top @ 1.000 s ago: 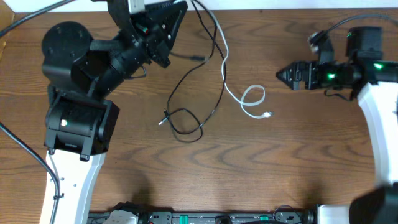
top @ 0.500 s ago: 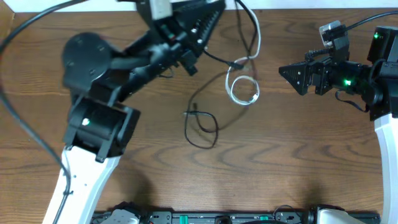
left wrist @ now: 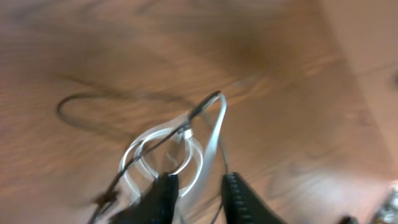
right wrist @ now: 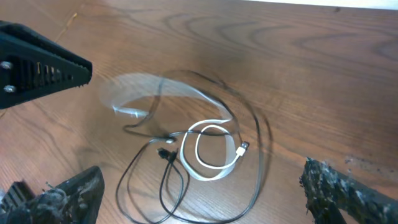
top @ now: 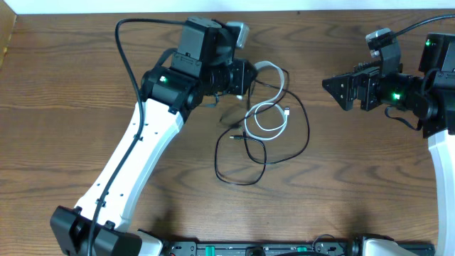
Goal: Untangle cables
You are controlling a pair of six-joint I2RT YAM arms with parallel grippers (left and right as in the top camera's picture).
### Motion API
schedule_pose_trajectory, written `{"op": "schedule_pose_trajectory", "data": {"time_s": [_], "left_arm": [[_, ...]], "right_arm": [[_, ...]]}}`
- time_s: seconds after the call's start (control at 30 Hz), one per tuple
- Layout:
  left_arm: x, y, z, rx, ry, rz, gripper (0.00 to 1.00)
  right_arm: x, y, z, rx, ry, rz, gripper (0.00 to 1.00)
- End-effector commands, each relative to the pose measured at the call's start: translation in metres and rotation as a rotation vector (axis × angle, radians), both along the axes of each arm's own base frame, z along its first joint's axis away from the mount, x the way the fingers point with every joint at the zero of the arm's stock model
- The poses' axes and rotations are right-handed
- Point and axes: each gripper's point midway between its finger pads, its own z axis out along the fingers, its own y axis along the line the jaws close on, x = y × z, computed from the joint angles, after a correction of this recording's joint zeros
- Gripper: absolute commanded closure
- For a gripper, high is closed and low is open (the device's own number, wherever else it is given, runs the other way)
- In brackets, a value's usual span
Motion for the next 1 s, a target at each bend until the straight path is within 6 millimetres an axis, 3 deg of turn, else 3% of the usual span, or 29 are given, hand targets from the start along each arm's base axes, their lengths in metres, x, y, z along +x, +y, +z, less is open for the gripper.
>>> {"op": "schedule_pose_trajectory", "data": {"time_s": [0.0,0.1,0.37,0.53,0.7,0.83,0.97], "left_arm": [[0.012,0.027,0.000,0.161,-0.092,0.070,0.53],[0.010,0.028,0.001,0.178,-0.107,0.049,0.45],[-0.002,0.033,-0.015,0.213,-0.040,0.035,0.45],[-0.022,0.022,-0.043,0.247,0.046,-0.031,0.45],[-0.037,0.005,-0.088,0.314,0.156,-0.093,0.45],[-0.029,0.033,-0.122,0.448,0.265,0.134,0.45],[-0.003,0.060,-0.132,0.515,0.232,0.329,0.43]], "right_arm": [[0.002,-0.002,0.000,-0.013,-0.003,-0.002,0.01],[0.004,-0.002,-0.004,-0.015,0.007,-0.003,0.01],[0.009,-0.002,-0.025,-0.001,0.097,-0.010,0.02],[0.013,-0.003,-0.034,0.003,0.128,-0.011,0.03],[0.013,-0.003,-0.036,0.003,0.135,-0.011,0.03],[0.010,-0.004,-0.040,-0.004,0.156,-0.017,0.03],[0.010,-0.008,-0.042,-0.025,0.161,-0.034,0.03]]}}
